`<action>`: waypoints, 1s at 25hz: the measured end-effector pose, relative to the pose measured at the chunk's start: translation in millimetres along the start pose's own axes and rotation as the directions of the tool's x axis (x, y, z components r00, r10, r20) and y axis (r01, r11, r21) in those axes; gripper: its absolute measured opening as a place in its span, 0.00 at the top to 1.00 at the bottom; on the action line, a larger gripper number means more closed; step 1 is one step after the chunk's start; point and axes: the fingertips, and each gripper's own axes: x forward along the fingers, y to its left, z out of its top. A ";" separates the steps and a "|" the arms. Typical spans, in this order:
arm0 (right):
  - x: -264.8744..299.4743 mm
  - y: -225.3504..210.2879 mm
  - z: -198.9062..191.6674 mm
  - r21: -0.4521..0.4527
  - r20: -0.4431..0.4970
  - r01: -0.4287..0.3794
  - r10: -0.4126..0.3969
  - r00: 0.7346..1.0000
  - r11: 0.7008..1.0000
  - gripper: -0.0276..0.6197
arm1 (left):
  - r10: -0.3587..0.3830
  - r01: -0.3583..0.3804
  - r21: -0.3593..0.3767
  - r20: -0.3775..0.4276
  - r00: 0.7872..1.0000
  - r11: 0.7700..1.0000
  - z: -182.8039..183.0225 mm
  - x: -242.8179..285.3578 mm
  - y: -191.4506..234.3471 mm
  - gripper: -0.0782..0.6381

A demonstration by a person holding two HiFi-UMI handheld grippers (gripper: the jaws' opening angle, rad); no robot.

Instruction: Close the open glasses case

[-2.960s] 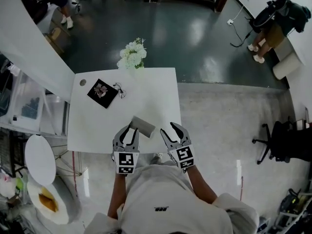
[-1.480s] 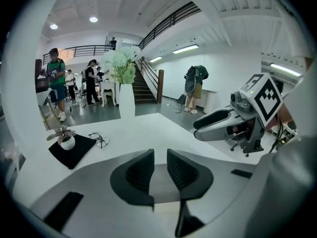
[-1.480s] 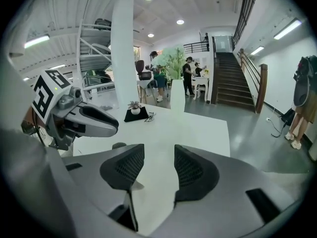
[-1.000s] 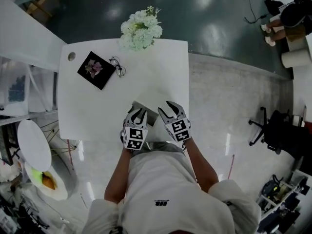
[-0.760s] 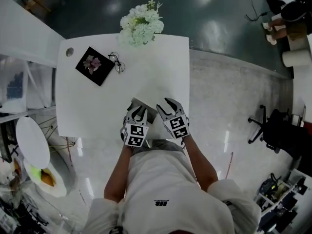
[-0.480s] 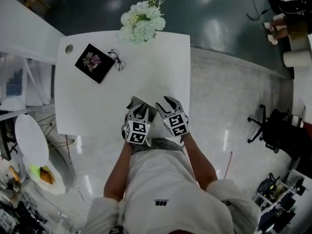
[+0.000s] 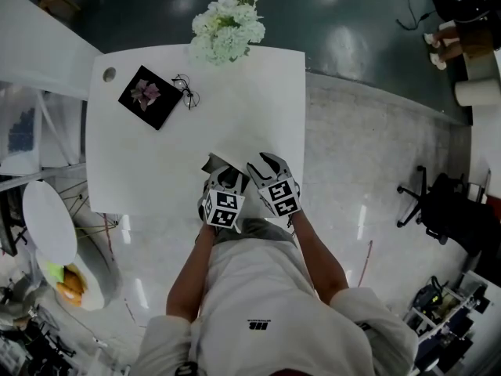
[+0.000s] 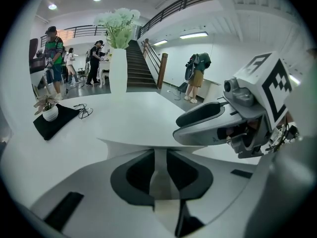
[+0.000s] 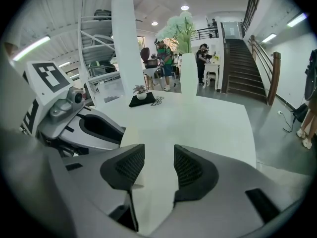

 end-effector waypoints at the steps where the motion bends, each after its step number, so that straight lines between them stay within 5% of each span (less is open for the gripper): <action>1: -1.2 1.7 1.5 0.008 0.000 -0.003 0.003 1.000 1.000 0.67 | 0.000 0.000 -0.002 0.001 1.000 1.000 0.0 -0.4 -0.6 0.77; 25: -9.5 24.1 -4.7 -0.026 -0.001 -0.027 0.027 1.000 0.999 0.67 | 0.019 -0.019 -0.022 0.012 1.000 1.000 -13.1 -15.4 -4.4 0.77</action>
